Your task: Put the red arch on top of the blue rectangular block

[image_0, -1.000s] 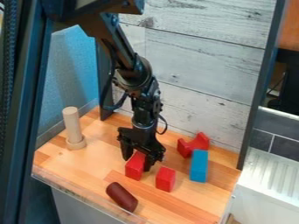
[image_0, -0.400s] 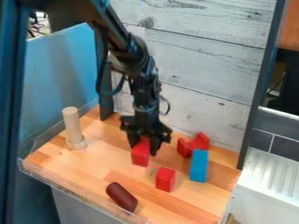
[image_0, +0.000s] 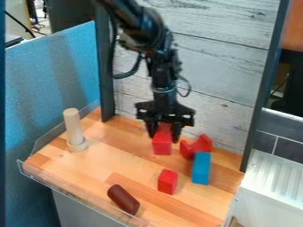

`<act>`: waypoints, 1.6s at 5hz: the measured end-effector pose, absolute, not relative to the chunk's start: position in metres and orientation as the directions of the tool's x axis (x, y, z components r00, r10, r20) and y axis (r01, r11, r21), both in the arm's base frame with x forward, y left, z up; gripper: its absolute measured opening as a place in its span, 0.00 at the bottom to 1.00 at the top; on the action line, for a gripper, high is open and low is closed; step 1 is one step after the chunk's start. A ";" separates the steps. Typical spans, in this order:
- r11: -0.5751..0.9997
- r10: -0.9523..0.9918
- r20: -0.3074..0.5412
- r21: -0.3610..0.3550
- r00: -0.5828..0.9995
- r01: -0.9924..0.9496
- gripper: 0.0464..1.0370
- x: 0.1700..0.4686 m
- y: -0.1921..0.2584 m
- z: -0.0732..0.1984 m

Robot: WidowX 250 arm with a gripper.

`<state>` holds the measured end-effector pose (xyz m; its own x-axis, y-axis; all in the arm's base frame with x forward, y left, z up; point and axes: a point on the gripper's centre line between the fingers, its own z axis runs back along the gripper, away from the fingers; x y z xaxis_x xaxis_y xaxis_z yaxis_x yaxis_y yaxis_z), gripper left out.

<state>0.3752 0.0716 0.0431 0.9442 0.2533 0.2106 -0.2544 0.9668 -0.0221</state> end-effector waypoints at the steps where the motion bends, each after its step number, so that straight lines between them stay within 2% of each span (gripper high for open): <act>1: 0.946 0.322 0.236 -0.035 0.917 -0.323 0.56 0.387 0.059 0.051; 2: 0.930 0.360 0.195 0.005 0.913 -0.368 0.56 0.395 0.041 0.032; 3: 0.922 0.365 0.210 0.052 0.907 -0.384 0.56 0.406 0.026 0.023; 5: 0.927 0.340 0.176 0.104 0.924 -0.361 0.56 0.412 0.016 -0.005; 8: 0.930 0.329 0.155 0.117 0.932 -0.348 0.56 0.418 0.009 -0.007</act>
<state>0.4176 0.0086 -0.0071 0.9316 0.3289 0.1548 -0.3479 0.9302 0.1172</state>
